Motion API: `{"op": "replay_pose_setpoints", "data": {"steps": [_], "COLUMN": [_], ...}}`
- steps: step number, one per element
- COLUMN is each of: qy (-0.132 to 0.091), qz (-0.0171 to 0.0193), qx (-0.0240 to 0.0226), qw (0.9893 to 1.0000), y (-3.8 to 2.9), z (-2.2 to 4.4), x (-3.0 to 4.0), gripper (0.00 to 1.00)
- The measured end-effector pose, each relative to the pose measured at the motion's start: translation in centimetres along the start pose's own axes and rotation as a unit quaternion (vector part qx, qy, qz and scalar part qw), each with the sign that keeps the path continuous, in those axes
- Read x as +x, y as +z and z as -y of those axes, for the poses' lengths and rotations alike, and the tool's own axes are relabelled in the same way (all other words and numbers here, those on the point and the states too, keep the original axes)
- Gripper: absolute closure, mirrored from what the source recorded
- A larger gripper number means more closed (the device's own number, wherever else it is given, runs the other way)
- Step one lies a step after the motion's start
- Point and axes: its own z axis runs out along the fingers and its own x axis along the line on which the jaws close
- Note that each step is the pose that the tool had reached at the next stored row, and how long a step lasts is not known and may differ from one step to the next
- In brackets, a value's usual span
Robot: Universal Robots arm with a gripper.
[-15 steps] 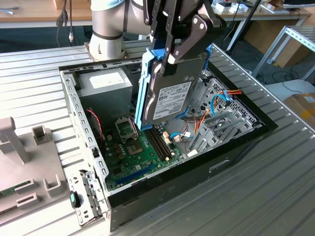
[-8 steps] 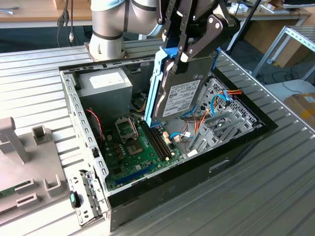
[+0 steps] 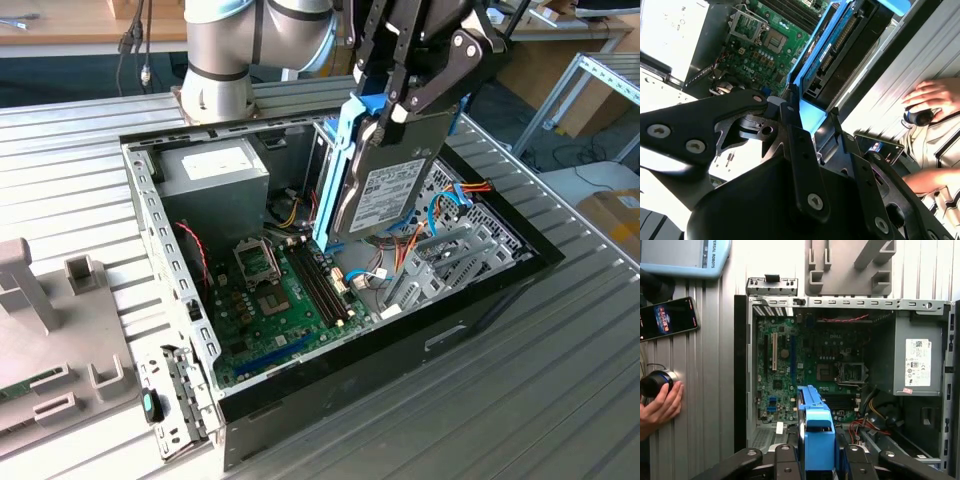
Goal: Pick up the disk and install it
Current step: 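Pick up the disk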
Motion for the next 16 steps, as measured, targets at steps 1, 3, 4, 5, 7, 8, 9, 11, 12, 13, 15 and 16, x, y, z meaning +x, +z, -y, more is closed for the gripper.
{"op": "replay_pose_setpoints", "data": {"steps": [1, 3, 4, 5, 7, 8, 9, 11, 12, 13, 15, 16], "qy": [0.000, 0.000, 0.000, 0.000, 0.000, 0.000, 0.000, 0.000, 0.000, 0.000, 0.000, 0.000], "qz": [0.0000, 0.0000, 0.0001, 0.0000, 0.0000, 0.0001, 0.0001, 0.0000, 0.0000, 0.0000, -0.0001, -0.0002], "qx": [0.0000, 0.0000, 0.0000, 0.0000, 0.0000, 0.0000, 0.0000, 0.0000, 0.0000, 0.0000, 0.0000, 0.0000], "qw": [1.0000, 1.0000, 1.0000, 1.0000, 1.0000, 1.0000, 1.0000, 1.0000, 1.0000, 1.0000, 1.0000, 1.0000], "y": [0.00, 0.00, 0.01, 0.00, 0.00, 0.01, 0.01, 0.01, 0.01, 0.01, 0.01, 0.01], "z": [0.00, 0.01, 0.01, 0.01, 0.03, 0.09, 0.13, 0.31, 0.35, 0.42, 0.52, 0.62], "x": [0.00, 0.00, 0.00, 0.00, 0.00, 0.01, 0.01, 0.08, 0.10, 0.12, 0.15, 0.18], "gripper": [0.64, 0.64, 0.64, 0.64, 0.64, 0.64, 0.64, 0.64, 0.64, 0.64, 0.64, 0.64]}}
